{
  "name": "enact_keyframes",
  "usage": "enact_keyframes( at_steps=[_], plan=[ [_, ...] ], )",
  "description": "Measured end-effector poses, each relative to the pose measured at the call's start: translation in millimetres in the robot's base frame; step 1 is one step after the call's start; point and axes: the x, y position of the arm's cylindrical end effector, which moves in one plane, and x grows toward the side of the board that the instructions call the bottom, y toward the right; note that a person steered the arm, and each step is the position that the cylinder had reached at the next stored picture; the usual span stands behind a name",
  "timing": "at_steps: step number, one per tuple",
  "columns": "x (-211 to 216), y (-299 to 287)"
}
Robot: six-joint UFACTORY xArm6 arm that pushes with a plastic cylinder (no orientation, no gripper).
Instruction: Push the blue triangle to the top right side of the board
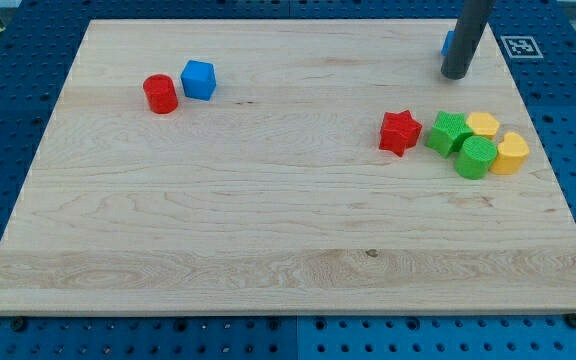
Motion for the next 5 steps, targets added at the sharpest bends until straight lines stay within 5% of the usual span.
enact_keyframes(
  at_steps=[5],
  plan=[
    [-40.7, 17.4]
  ],
)
